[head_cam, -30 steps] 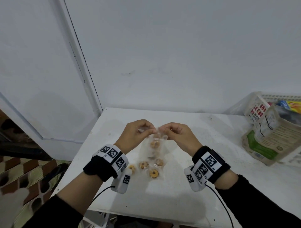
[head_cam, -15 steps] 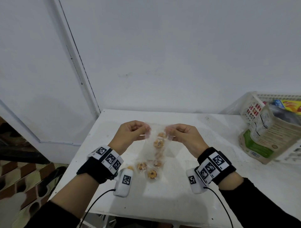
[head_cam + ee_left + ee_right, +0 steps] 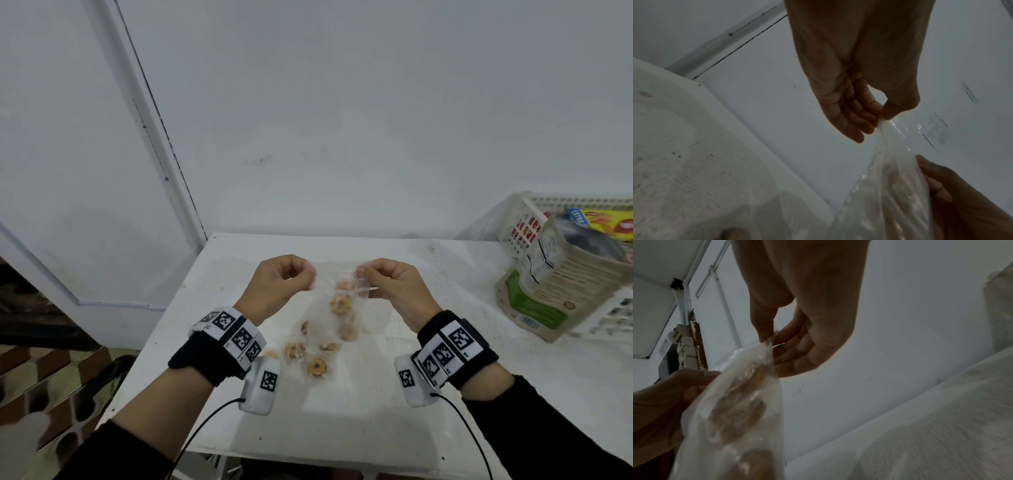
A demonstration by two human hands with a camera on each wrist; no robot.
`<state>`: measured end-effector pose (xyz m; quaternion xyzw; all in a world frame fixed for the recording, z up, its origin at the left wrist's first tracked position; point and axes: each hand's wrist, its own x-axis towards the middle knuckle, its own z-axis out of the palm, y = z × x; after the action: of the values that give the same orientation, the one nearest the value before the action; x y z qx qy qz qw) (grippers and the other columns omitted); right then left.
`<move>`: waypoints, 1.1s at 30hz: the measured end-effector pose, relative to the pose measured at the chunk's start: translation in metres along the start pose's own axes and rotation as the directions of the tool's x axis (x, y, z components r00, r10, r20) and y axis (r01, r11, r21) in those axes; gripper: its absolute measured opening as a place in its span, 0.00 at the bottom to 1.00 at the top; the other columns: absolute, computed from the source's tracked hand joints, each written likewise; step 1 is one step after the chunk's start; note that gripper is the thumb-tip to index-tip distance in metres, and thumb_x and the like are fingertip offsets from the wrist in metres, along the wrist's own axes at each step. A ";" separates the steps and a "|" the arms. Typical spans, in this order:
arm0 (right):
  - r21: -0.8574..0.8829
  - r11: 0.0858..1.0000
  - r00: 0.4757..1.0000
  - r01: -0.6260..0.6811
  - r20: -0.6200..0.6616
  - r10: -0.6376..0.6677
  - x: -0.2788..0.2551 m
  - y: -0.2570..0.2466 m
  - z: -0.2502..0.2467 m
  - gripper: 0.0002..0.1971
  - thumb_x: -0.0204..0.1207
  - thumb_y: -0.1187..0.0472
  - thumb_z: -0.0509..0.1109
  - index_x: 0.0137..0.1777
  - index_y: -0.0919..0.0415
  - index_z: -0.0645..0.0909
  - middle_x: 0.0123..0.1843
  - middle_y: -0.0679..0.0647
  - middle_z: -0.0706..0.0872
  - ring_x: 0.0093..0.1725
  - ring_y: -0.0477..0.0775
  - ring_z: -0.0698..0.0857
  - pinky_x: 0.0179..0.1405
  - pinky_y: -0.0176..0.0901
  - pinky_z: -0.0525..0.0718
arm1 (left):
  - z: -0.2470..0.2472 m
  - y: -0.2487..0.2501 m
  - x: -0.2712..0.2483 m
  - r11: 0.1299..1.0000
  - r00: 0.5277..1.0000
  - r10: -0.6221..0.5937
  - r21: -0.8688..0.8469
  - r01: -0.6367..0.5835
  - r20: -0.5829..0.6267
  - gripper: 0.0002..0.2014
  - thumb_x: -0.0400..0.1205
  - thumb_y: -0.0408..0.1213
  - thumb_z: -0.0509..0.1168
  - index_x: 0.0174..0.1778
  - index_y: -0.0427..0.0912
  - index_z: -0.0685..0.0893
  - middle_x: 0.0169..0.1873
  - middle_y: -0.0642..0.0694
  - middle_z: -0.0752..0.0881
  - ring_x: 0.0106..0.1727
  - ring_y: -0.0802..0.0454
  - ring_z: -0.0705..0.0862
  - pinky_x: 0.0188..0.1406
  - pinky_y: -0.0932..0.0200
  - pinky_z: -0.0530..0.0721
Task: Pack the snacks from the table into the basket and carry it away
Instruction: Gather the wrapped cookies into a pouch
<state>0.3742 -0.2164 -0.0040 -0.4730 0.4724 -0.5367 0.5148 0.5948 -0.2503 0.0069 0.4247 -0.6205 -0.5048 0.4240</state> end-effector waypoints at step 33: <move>-0.126 0.982 0.986 0.139 0.106 -0.126 -0.008 0.000 0.006 0.07 0.76 0.66 0.73 0.50 0.70 0.87 0.47 0.63 0.91 0.47 0.54 0.89 0.51 0.40 0.85 | 0.025 -0.003 0.001 0.990 0.991 0.116 0.074 -0.121 0.066 0.02 0.78 0.30 0.72 0.40 0.37 0.85 0.30 0.55 0.85 0.32 0.58 0.82 0.36 0.66 0.79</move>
<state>0.3802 -0.2087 -0.0036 -0.5623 0.4488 -0.5136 0.4676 0.5708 -0.2449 0.0003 0.3875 -0.6765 -0.4671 0.4172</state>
